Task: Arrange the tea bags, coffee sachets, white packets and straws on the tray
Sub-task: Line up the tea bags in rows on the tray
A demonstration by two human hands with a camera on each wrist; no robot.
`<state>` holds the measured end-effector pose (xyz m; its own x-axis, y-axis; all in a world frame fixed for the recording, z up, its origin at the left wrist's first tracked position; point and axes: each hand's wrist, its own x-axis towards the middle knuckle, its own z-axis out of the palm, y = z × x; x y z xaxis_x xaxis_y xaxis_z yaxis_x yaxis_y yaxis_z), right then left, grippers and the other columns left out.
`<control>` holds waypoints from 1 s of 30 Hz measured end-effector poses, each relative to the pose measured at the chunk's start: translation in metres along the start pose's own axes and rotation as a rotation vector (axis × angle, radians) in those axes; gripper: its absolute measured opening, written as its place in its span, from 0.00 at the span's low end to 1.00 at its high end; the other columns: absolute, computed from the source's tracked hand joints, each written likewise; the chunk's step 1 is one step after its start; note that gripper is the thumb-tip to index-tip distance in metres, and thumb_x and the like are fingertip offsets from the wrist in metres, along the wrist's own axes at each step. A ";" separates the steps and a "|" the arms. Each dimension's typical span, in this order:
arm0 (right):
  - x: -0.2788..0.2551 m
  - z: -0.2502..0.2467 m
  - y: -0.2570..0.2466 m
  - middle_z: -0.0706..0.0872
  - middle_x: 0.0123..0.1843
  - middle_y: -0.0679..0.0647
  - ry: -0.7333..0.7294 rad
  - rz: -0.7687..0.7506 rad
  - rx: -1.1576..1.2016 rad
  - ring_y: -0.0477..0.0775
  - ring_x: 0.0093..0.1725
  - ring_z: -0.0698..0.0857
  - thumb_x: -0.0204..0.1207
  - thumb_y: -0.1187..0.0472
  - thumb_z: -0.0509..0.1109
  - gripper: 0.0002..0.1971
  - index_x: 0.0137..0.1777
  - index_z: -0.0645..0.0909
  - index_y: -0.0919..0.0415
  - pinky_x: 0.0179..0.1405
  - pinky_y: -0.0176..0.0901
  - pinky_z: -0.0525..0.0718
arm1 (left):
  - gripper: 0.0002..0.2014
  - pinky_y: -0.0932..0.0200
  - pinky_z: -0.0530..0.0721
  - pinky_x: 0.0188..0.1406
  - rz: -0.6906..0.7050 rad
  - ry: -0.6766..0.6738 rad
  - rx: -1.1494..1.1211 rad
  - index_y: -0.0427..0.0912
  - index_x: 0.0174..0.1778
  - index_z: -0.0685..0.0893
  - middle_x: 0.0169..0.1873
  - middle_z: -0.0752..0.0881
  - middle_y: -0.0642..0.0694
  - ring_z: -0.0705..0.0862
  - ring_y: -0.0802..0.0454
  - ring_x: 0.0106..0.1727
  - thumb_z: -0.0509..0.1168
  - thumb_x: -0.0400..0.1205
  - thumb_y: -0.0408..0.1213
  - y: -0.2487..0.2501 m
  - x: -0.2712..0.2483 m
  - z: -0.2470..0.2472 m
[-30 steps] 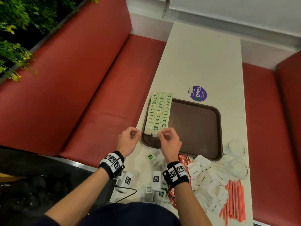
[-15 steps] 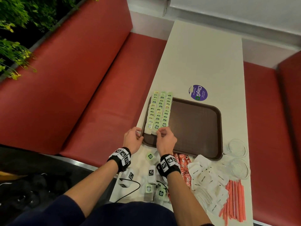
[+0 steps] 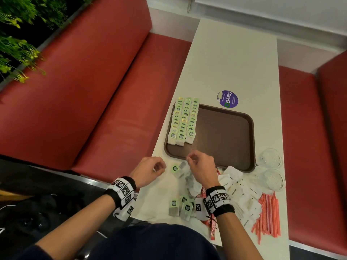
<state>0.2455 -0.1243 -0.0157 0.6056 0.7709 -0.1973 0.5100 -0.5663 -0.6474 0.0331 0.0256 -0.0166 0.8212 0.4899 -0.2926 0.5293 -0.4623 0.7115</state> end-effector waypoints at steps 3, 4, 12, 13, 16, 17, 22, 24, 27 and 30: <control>-0.018 0.014 -0.004 0.90 0.52 0.47 -0.043 -0.092 -0.243 0.52 0.49 0.90 0.87 0.42 0.71 0.10 0.57 0.86 0.45 0.43 0.50 0.88 | 0.00 0.59 0.88 0.48 0.087 -0.107 0.090 0.50 0.51 0.91 0.44 0.90 0.58 0.87 0.62 0.45 0.76 0.86 0.40 -0.002 -0.015 0.016; -0.023 0.022 -0.008 0.89 0.53 0.50 -0.047 -0.117 -0.362 0.55 0.50 0.89 0.86 0.38 0.70 0.14 0.60 0.85 0.46 0.42 0.50 0.87 | 0.02 0.58 0.87 0.48 0.104 -0.141 0.125 0.51 0.50 0.91 0.44 0.89 0.58 0.86 0.62 0.45 0.76 0.86 0.43 -0.003 -0.017 0.023; -0.027 0.051 -0.024 0.89 0.62 0.59 -0.021 -0.162 -0.625 0.66 0.66 0.86 0.87 0.48 0.74 0.19 0.73 0.79 0.51 0.53 0.59 0.89 | 0.27 0.51 0.83 0.57 0.164 -0.269 0.352 0.51 0.67 0.85 0.56 0.83 0.54 0.80 0.52 0.58 0.72 0.82 0.67 0.006 -0.034 0.068; -0.026 0.051 -0.023 0.88 0.62 0.59 -0.028 -0.153 -0.589 0.65 0.65 0.85 0.87 0.50 0.73 0.17 0.72 0.79 0.50 0.52 0.59 0.89 | 0.28 0.50 0.83 0.57 0.186 -0.269 0.385 0.50 0.68 0.84 0.58 0.83 0.53 0.79 0.51 0.58 0.73 0.81 0.67 0.009 -0.036 0.073; -0.025 0.051 -0.019 0.84 0.59 0.57 -0.054 -0.141 -0.493 0.65 0.58 0.87 0.85 0.58 0.73 0.12 0.67 0.81 0.48 0.46 0.56 0.87 | 0.26 0.48 0.81 0.56 0.220 -0.264 0.448 0.48 0.66 0.84 0.62 0.81 0.50 0.78 0.47 0.59 0.76 0.80 0.61 0.021 -0.040 0.085; -0.025 0.051 -0.018 0.83 0.57 0.56 -0.059 -0.140 -0.457 0.65 0.54 0.87 0.84 0.61 0.72 0.11 0.64 0.82 0.48 0.44 0.55 0.87 | 0.23 0.47 0.81 0.57 0.217 -0.272 0.460 0.48 0.66 0.85 0.63 0.81 0.49 0.78 0.47 0.61 0.77 0.81 0.58 0.024 -0.041 0.087; -0.027 0.037 -0.012 0.83 0.50 0.49 -0.114 -0.080 -0.086 0.55 0.45 0.86 0.80 0.59 0.80 0.07 0.51 0.87 0.47 0.47 0.51 0.86 | 0.07 0.46 0.83 0.58 0.176 -0.324 0.357 0.48 0.53 0.86 0.57 0.80 0.47 0.81 0.44 0.59 0.76 0.84 0.43 0.025 -0.042 0.093; -0.031 0.025 -0.012 0.90 0.47 0.47 -0.104 -0.029 0.145 0.50 0.42 0.91 0.78 0.59 0.84 0.06 0.49 0.90 0.48 0.44 0.45 0.88 | 0.08 0.49 0.82 0.52 0.126 -0.289 0.269 0.50 0.49 0.80 0.50 0.82 0.50 0.83 0.44 0.52 0.75 0.84 0.38 0.024 -0.041 0.085; -0.044 0.003 -0.015 0.96 0.46 0.47 -0.103 0.052 0.393 0.44 0.43 0.95 0.81 0.59 0.84 0.04 0.52 0.92 0.53 0.43 0.40 0.93 | 0.13 0.50 0.85 0.44 0.014 -0.147 0.010 0.52 0.52 0.75 0.42 0.88 0.49 0.88 0.50 0.42 0.76 0.85 0.36 0.025 -0.040 0.063; -0.057 -0.016 -0.018 0.97 0.50 0.51 -0.120 0.096 0.591 0.49 0.49 0.96 0.82 0.61 0.83 0.04 0.55 0.93 0.57 0.45 0.39 0.92 | 0.12 0.54 0.90 0.40 -0.022 0.006 -0.226 0.53 0.54 0.80 0.36 0.90 0.44 0.92 0.57 0.34 0.76 0.87 0.35 0.028 -0.038 0.041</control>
<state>0.2114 -0.1623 0.0192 0.5413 0.7713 -0.3348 0.0106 -0.4044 -0.9145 0.0258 -0.0364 -0.0121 0.8084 0.5025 -0.3064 0.4851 -0.2741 0.8304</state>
